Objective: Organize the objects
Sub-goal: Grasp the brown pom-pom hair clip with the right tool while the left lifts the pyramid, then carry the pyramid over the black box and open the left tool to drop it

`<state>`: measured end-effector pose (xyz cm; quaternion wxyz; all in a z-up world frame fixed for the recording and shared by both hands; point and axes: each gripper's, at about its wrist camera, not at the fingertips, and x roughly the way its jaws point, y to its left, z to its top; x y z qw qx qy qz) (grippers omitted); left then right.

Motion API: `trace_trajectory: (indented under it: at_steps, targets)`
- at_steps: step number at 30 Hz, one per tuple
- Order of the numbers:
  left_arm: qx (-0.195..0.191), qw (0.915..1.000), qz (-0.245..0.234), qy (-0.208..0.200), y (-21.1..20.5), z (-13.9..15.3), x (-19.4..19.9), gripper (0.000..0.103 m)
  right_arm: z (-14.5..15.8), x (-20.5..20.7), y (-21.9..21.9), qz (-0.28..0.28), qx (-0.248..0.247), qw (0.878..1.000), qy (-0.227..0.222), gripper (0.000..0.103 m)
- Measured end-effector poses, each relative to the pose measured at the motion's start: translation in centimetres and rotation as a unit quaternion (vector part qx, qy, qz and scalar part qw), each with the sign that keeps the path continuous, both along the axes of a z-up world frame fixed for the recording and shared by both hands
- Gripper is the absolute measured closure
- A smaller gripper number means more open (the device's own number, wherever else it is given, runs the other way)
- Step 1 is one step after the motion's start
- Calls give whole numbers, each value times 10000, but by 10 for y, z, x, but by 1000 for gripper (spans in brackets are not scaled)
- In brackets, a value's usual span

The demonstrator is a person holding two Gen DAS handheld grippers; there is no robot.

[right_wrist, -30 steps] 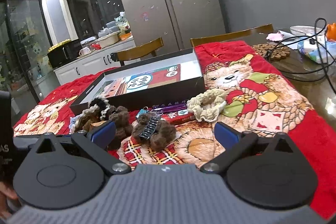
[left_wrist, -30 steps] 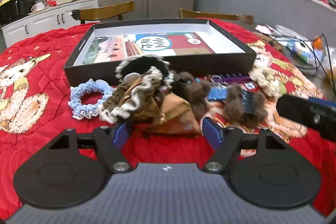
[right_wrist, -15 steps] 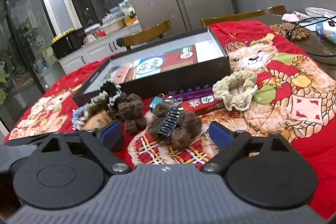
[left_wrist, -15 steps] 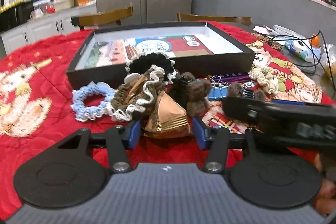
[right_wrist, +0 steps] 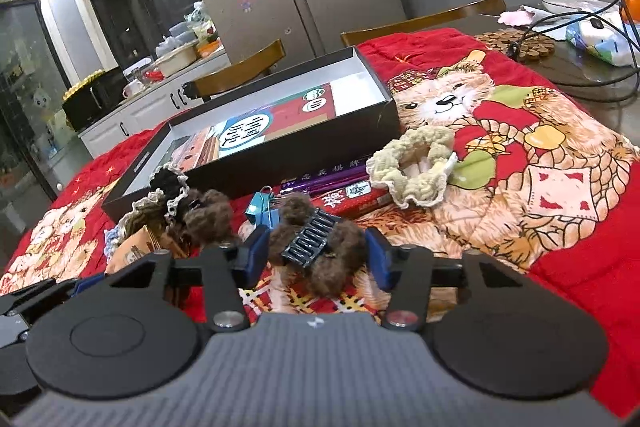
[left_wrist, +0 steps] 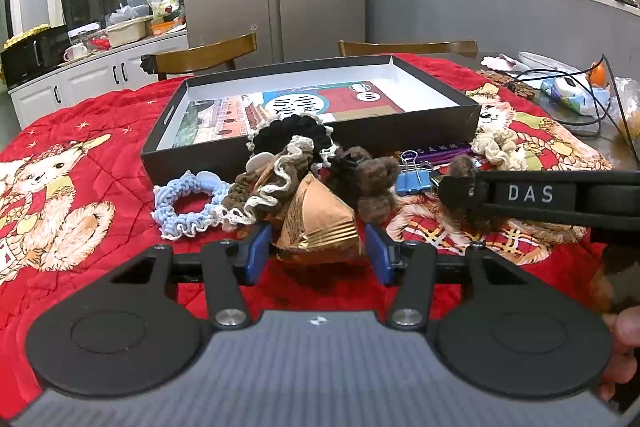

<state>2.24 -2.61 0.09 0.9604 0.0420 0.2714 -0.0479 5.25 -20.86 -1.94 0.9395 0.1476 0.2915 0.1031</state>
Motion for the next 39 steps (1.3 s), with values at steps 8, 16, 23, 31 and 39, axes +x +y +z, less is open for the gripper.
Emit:
trace_trajectory:
  at_steps: [8,16,23,31,39]
  targets:
    - [-14,10000,-16,-81,1,1,-4,46,4,-7,0,-47,-5,9997,-227,54]
    - [-39,9998,-69,-171,1,2,-6,46,6,-24,-10,-206,337,9989,-257,54]
    - [5,9987,-225,-464,-2,5,-17,46,28,-37,-14,-293,391,9971,-590,54]
    - [-91,9971,-52,-757,4,15,-28,47,62,-41,-10,-48,490,9935,-1026,54]
    - [-259,9903,240,-1347,24,61,-36,47,100,-34,7,388,531,9872,-1451,54]
